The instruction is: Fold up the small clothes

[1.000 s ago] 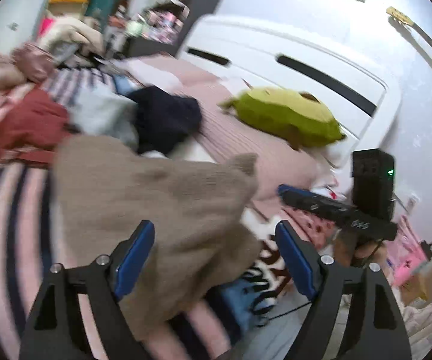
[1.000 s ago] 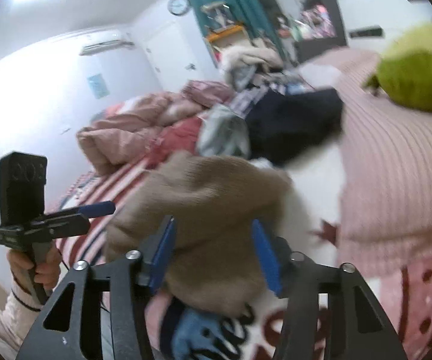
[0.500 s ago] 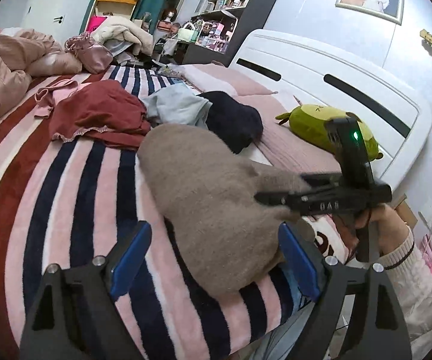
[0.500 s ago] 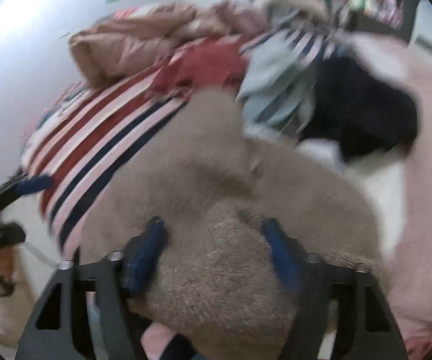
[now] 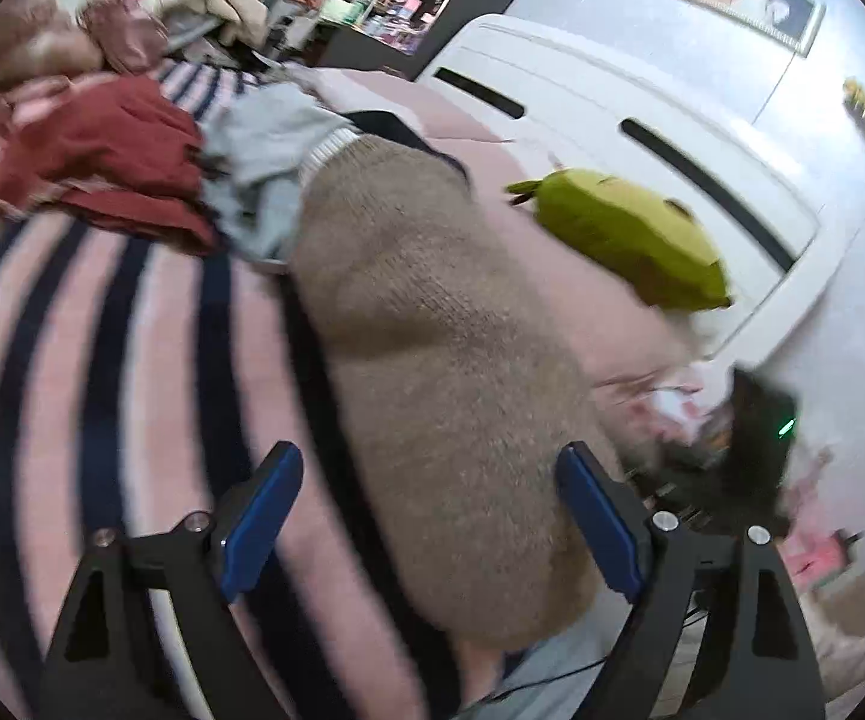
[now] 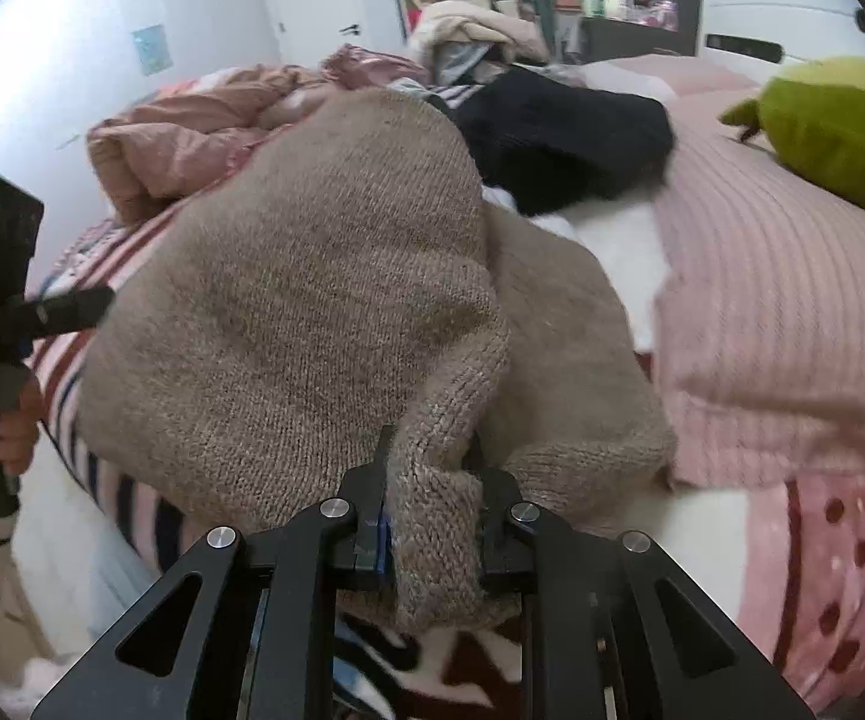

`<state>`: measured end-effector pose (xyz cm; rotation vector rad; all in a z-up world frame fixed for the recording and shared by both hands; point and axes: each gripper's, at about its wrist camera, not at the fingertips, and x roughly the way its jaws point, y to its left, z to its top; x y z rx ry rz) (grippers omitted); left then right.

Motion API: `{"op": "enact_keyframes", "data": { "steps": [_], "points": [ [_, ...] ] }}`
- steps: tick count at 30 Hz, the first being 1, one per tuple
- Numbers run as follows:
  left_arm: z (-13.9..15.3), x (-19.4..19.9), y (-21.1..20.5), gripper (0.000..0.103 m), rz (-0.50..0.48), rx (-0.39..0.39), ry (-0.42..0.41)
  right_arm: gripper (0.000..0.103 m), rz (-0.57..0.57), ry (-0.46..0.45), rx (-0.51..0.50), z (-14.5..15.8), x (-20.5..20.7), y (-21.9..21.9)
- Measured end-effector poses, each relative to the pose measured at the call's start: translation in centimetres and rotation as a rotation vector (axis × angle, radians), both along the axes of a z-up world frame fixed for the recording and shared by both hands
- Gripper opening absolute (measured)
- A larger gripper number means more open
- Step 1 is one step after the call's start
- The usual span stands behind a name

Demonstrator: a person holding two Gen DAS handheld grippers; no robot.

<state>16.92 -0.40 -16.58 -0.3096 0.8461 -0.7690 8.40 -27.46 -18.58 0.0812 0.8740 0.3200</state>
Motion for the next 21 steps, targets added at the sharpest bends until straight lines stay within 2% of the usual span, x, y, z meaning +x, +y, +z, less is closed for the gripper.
{"op": "enact_keyframes", "data": {
  "steps": [2,4,7,9,10,12,16,18,21],
  "points": [
    [-0.1,0.6,-0.9,0.085,-0.009,-0.01,0.017,0.016,-0.005,0.034,0.028,-0.6,0.8,0.0],
    [-0.4,1.2,-2.0,0.086,-0.023,0.023,0.018,0.024,0.015,0.036,0.062,-0.1,1.3,0.0],
    [-0.7,1.8,-2.1,0.086,-0.013,0.034,0.036,0.048,0.041,0.022,0.117,1.5,2.2,-0.7],
    [-0.8,1.9,-1.8,0.086,-0.013,0.021,0.045,0.068,0.005,-0.021,0.069,3.1,2.3,-1.8],
    [-0.9,1.9,-1.6,0.086,-0.014,0.018,0.046,0.071,-0.007,-0.032,0.055,3.3,2.4,-2.2],
    [-1.1,1.8,-1.4,0.086,-0.014,0.013,0.049,0.086,-0.031,-0.015,0.058,3.3,3.1,-3.4],
    [-1.3,1.9,-1.3,0.086,-0.008,0.0,0.059,0.087,-0.035,0.117,0.214,0.7,5.5,-5.4],
    [-1.3,1.8,-1.3,0.086,-0.008,0.004,0.058,0.088,-0.029,0.199,0.305,-1.3,6.5,-5.5],
    [-1.4,1.8,-1.0,0.086,-0.005,0.002,0.061,0.09,-0.006,0.263,0.434,-3.5,7.2,-4.7]
  ]
}}
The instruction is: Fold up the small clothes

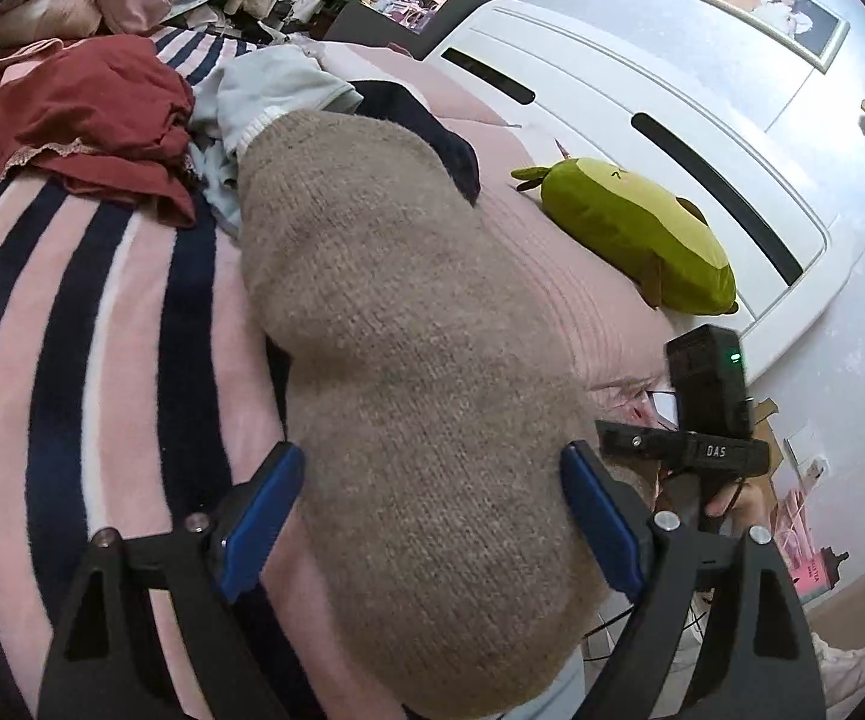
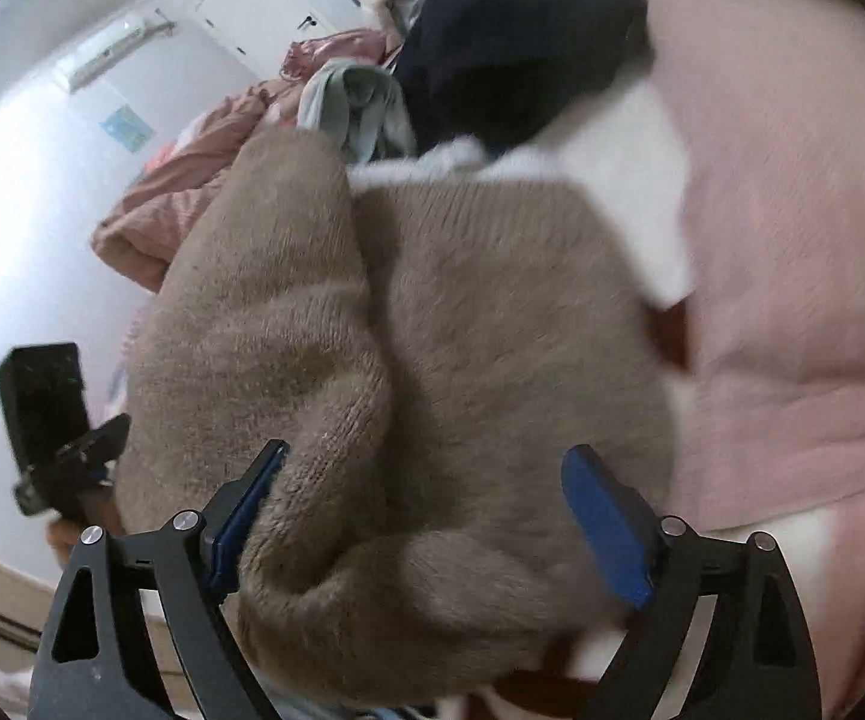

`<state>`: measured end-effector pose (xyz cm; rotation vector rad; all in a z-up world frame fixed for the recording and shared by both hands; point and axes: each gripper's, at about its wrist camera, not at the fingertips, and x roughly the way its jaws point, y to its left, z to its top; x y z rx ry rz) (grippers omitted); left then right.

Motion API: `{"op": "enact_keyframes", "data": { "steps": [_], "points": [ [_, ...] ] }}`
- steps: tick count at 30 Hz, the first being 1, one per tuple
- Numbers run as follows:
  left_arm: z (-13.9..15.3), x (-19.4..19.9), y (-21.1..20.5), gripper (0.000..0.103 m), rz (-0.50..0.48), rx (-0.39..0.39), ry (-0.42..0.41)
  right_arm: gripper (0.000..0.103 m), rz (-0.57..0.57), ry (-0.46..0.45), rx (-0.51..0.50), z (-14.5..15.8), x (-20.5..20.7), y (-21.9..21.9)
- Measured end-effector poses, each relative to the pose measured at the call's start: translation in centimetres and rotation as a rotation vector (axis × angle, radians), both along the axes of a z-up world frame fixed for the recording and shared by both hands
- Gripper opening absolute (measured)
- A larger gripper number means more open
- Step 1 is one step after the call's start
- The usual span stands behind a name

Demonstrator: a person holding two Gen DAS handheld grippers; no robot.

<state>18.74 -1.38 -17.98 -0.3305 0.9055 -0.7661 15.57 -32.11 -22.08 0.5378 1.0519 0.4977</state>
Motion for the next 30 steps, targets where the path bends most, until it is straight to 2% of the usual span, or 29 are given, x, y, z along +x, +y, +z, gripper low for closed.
{"op": "enact_keyframes", "data": {
  "steps": [4,8,11,13,18,20,21,23,25,30],
  "points": [
    [0.0,-0.1,0.8,0.086,0.014,-0.002,0.005,0.088,0.014,-0.007,0.069,-0.9,0.2,2.1],
    [-0.1,-0.1,1.5,0.085,0.023,0.012,0.004,0.072,0.061,-0.033,0.143,-0.3,0.6,4.3],
    [-0.9,0.0,0.6,0.085,0.042,0.068,-0.007,0.069,0.092,-0.046,0.15,-0.2,0.8,5.7],
    [-1.4,0.4,0.5,0.086,0.042,0.045,-0.002,0.068,0.093,-0.044,0.107,-0.1,0.9,6.0],
    [-1.3,1.9,2.0,0.084,0.014,-0.054,0.058,0.076,0.116,0.017,0.129,-0.7,1.5,4.0],
    [-1.3,2.4,2.6,0.082,0.048,-0.046,0.048,0.076,0.142,0.013,0.117,-0.9,1.6,3.8],
    [-1.4,2.5,2.3,0.07,0.04,-0.045,0.055,0.076,0.147,0.013,0.119,-1.0,1.7,3.8],
    [-1.7,2.6,1.7,0.065,0.045,-0.063,0.069,0.068,0.145,0.02,0.092,-1.5,2.2,4.7],
    [-1.3,2.5,1.3,0.054,0.053,-0.057,0.053,0.06,0.13,0.001,0.082,-1.2,2.2,5.3],
    [2.1,1.1,2.0,0.046,0.046,-0.039,-0.048,0.048,0.156,-0.094,0.067,1.5,1.1,6.4]
  ]
}}
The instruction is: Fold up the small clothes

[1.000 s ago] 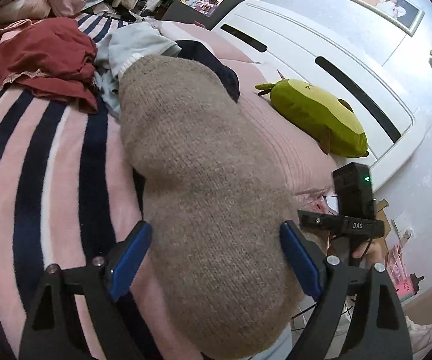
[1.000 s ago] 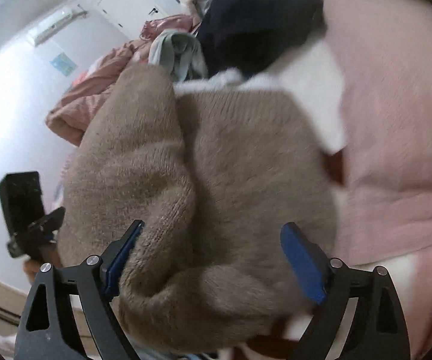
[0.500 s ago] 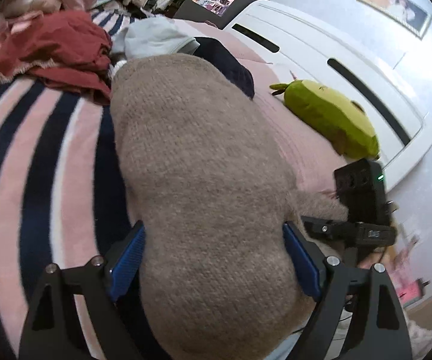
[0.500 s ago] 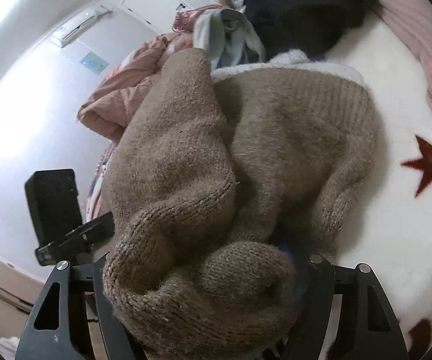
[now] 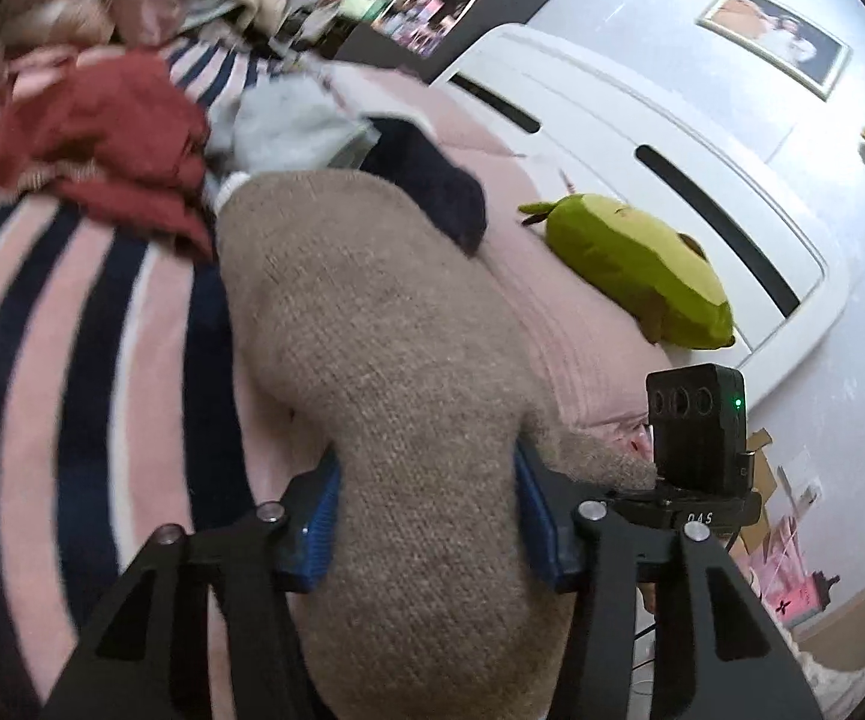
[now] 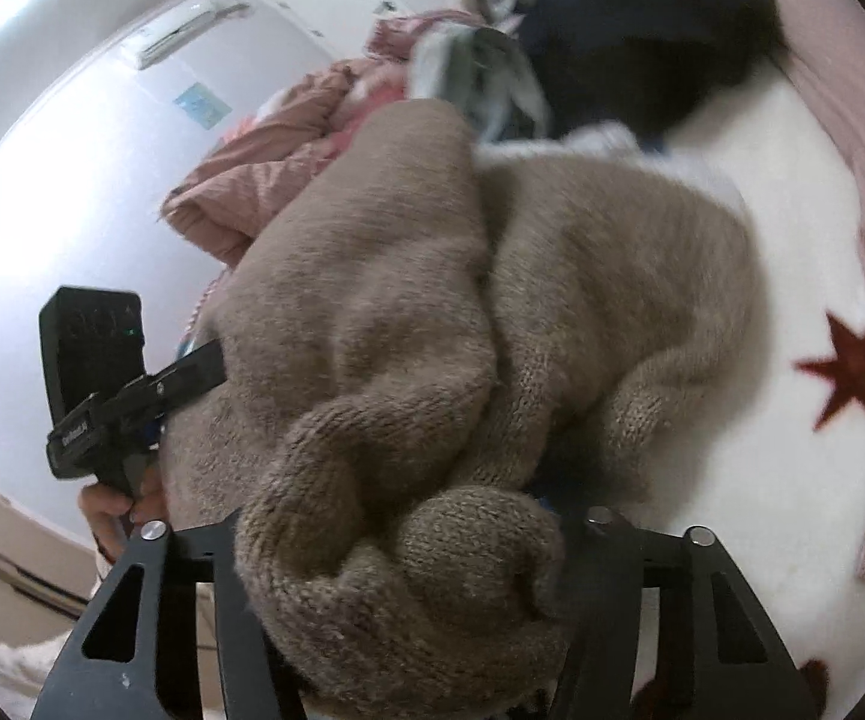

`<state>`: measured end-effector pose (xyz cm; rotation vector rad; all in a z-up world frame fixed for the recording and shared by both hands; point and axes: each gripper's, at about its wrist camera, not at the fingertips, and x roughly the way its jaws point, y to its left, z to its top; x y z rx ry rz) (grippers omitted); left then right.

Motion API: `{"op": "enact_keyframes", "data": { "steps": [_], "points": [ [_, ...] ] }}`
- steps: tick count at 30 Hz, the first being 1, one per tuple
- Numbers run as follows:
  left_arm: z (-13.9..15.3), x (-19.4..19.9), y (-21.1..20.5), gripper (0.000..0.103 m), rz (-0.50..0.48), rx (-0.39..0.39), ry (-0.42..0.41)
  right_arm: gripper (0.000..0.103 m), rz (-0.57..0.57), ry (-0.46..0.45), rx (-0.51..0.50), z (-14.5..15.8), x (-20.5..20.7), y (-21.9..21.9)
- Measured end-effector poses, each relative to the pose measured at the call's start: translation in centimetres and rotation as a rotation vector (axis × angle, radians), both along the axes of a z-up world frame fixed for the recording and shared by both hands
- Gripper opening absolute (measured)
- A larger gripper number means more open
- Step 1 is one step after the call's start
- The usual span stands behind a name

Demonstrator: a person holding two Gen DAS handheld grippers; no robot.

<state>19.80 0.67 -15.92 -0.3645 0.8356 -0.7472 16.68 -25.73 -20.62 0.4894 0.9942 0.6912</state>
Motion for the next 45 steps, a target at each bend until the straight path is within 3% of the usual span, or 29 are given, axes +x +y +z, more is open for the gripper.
{"op": "enact_keyframes", "data": {
  "steps": [5,10,18,24,28,31,37,40,45],
  "points": [
    [4.0,-0.4,4.6,0.045,0.054,0.037,-0.075,0.046,0.054,-0.066,0.037,2.7,-0.2,4.6],
    [6.4,-0.6,13.3,0.045,0.176,0.099,-0.109,0.045,0.142,-0.112,0.045,4.6,1.3,12.8],
    [6.7,-1.0,26.0,0.041,0.369,0.2,-0.062,0.043,0.307,-0.093,0.019,4.0,3.6,29.8],
    [5.5,-2.4,34.0,0.041,0.465,0.205,-0.021,0.043,0.378,-0.075,0.02,2.9,3.3,37.8],
    [2.5,-2.5,37.4,0.041,0.53,0.244,0.069,0.043,0.416,-0.055,-0.02,1.4,2.5,40.6],
    [1.1,-3.5,38.5,0.045,0.544,0.194,0.075,0.048,0.431,-0.046,-0.028,0.5,2.5,41.4],
    [1.5,-4.0,37.5,0.052,0.562,0.219,0.072,0.054,0.447,-0.015,-0.039,0.0,3.5,41.3],
    [2.2,-4.0,36.5,0.061,0.603,0.293,0.075,0.057,0.443,-0.008,-0.032,0.3,4.2,41.2],
    [3.2,-4.6,35.4,0.062,0.658,0.359,0.057,0.067,0.444,-0.084,-0.068,1.0,3.6,39.0]
  ]
}}
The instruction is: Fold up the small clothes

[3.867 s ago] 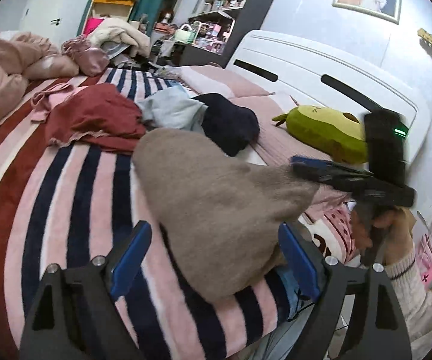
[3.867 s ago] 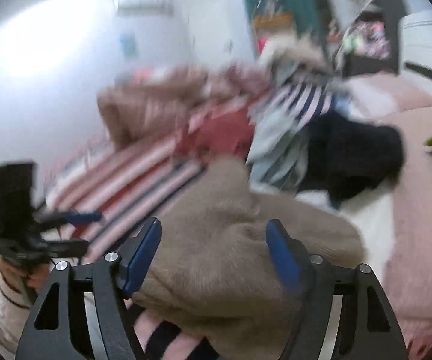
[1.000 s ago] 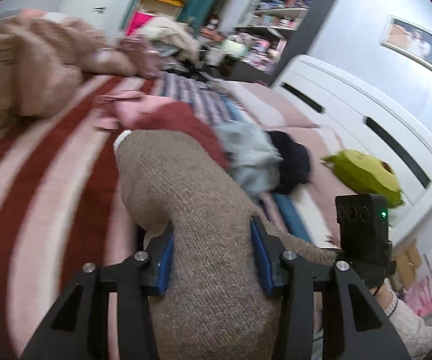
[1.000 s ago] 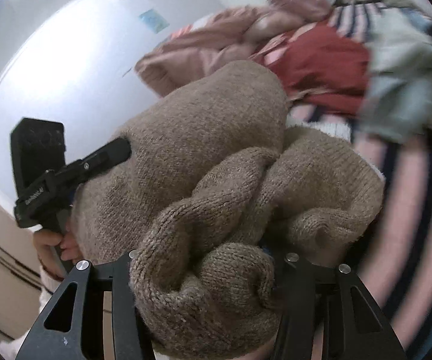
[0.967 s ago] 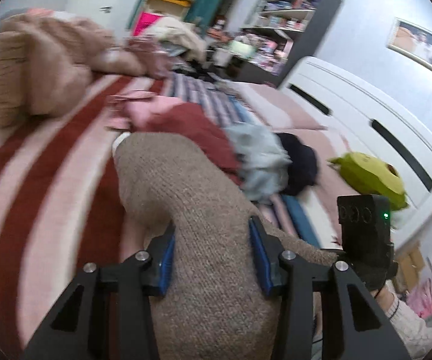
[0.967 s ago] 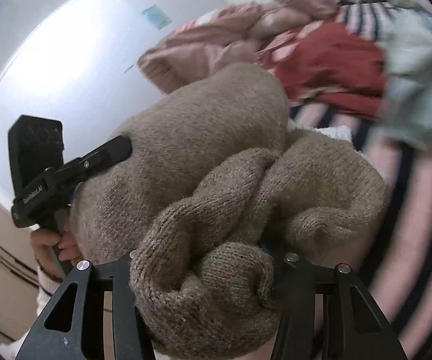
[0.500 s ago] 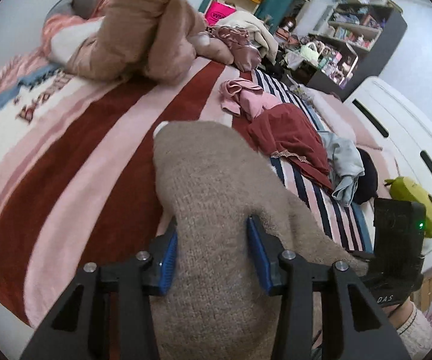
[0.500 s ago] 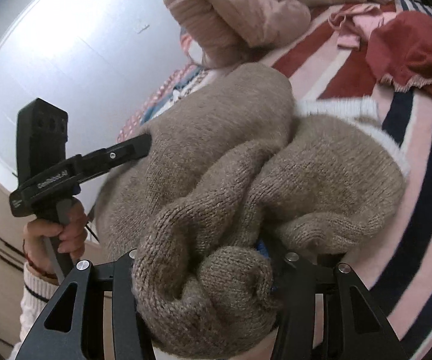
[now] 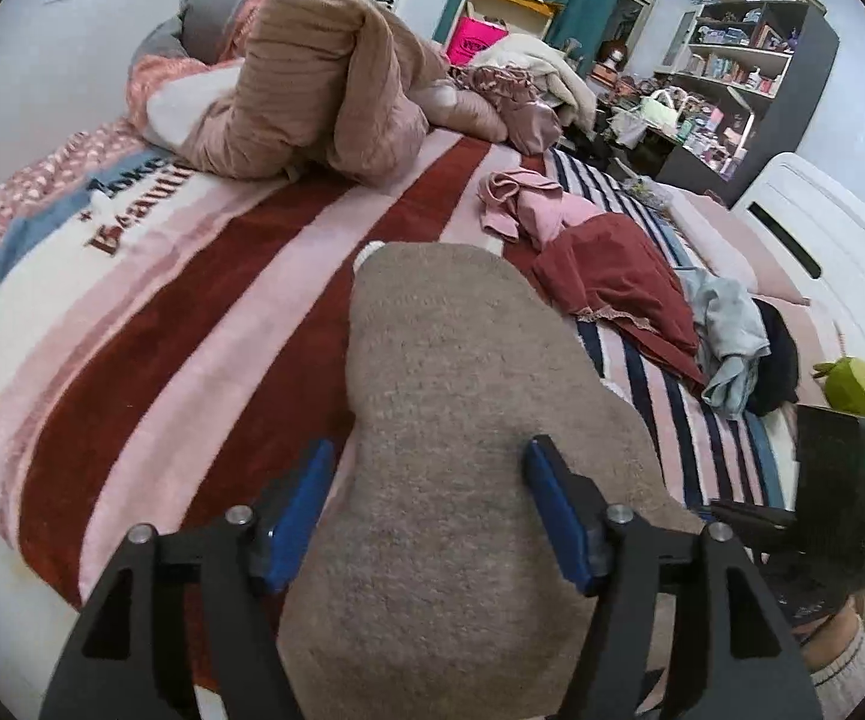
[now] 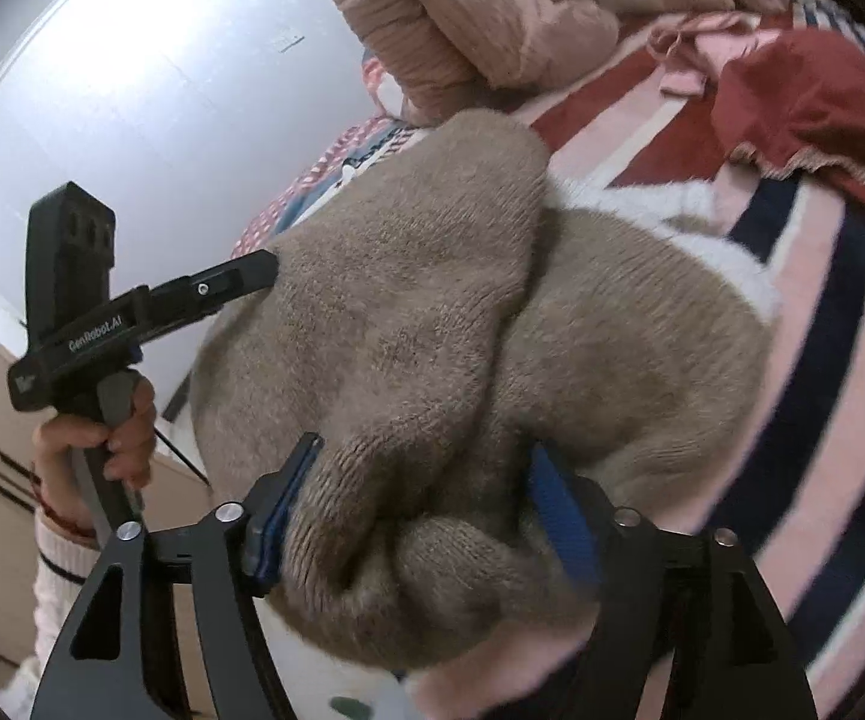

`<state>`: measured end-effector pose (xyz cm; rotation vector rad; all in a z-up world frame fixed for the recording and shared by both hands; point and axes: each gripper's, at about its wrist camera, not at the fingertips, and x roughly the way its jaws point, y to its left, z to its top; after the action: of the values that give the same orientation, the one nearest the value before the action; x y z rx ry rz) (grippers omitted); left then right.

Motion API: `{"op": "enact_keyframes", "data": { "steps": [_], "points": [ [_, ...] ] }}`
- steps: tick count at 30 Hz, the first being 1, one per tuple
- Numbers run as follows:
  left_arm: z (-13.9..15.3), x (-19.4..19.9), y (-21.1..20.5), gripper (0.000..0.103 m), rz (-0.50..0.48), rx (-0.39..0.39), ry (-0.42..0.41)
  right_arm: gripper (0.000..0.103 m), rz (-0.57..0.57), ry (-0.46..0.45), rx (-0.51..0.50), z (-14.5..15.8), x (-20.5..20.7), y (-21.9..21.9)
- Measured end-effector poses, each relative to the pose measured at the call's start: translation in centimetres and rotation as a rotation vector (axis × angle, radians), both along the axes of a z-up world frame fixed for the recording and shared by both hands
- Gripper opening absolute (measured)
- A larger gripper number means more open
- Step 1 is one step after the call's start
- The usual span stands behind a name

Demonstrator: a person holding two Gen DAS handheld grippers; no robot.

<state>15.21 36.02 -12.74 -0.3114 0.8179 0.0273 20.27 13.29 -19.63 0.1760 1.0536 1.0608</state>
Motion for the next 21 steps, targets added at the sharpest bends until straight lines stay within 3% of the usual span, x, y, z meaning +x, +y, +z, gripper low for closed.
{"op": "enact_keyframes", "data": {
  "steps": [6,10,14,21],
  "points": [
    [2.5,-1.6,-3.0,0.069,-0.007,0.042,-0.073,0.067,-0.019,-0.078,0.019,1.9,-1.3,-4.4],
    [5.0,-2.7,-7.4,0.073,-0.037,0.111,-0.147,0.067,-0.081,-0.162,-0.01,2.9,-2.2,-8.6],
    [6.3,-4.1,-12.1,0.078,-0.065,0.108,-0.229,0.067,-0.15,-0.185,0.017,3.7,-3.9,-14.3],
    [7.9,-7.1,-22.0,0.088,-0.093,0.222,-0.386,0.067,-0.37,-0.406,-0.083,5.5,-10.3,-24.5]
  ]
}}
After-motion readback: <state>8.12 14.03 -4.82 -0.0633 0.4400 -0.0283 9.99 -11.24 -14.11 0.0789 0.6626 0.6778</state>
